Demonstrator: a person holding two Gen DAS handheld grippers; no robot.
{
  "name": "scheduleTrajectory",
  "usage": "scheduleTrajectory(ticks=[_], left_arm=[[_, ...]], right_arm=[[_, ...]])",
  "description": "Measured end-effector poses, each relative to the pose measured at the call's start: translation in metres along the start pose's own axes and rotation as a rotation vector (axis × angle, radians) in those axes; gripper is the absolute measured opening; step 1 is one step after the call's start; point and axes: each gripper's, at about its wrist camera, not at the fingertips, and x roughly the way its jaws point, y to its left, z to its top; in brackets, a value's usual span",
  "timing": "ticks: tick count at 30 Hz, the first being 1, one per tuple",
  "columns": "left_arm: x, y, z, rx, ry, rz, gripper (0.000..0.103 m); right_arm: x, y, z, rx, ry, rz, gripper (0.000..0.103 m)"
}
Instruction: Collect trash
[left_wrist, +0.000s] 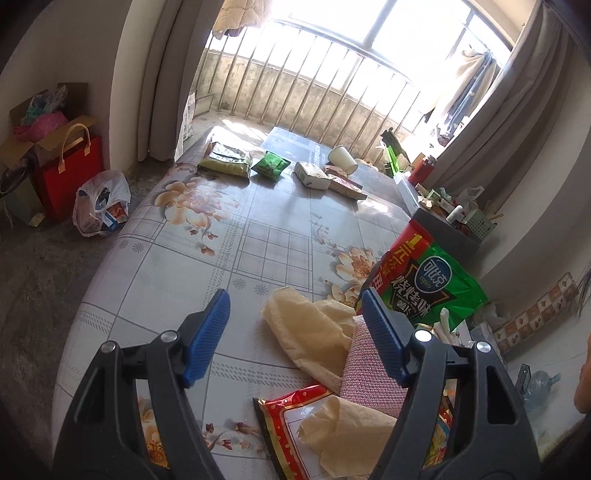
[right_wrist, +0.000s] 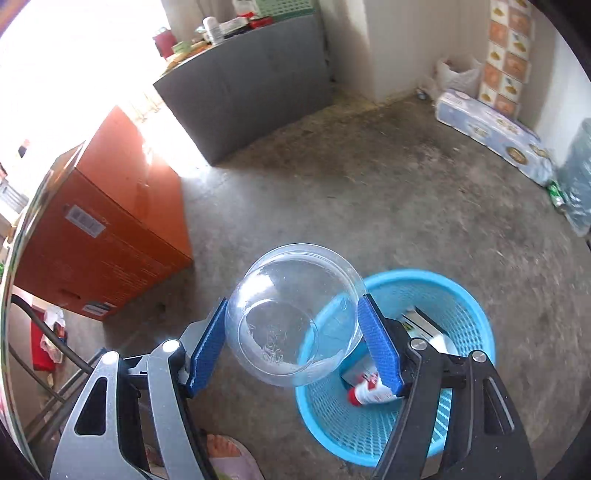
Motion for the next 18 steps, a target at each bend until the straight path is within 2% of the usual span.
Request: scheduleTrajectory(ticks=[4, 7, 9, 11, 13, 16, 18], left_arm=[[-0.040, -0.001, -0.008, 0.010, -0.057, -0.009, 0.070], [-0.069, 0.004, -0.014, -0.010, -0.070, -0.023, 0.070], [-0.087, 0.006, -0.019, -0.019, -0.078, -0.029, 0.070], [-0.105, 0.007, -0.024, -0.017, -0.090, -0.032, 0.070], [-0.120, 0.008, -0.031, -0.009, -0.107, -0.037, 0.075], [-0.138, 0.009, -0.045, 0.003, -0.117, -0.043, 0.076], [-0.145, 0.010, -0.052, 0.003, -0.112, -0.048, 0.076]], right_arm=[[0.024, -0.052, -0.037, 0.161, 0.056, -0.008, 0.069], [0.050, -0.064, -0.054, 0.179, 0.085, -0.058, 0.069], [0.068, -0.064, -0.067, 0.162, 0.123, -0.128, 0.069], [0.078, -0.067, -0.073, 0.180, 0.151, -0.101, 0.073], [0.074, -0.066, -0.077, 0.173, 0.144, -0.131, 0.074], [0.058, -0.064, -0.082, 0.162, 0.107, -0.135, 0.075], [0.038, -0.068, -0.081, 0.192, 0.075, -0.106, 0.075]])
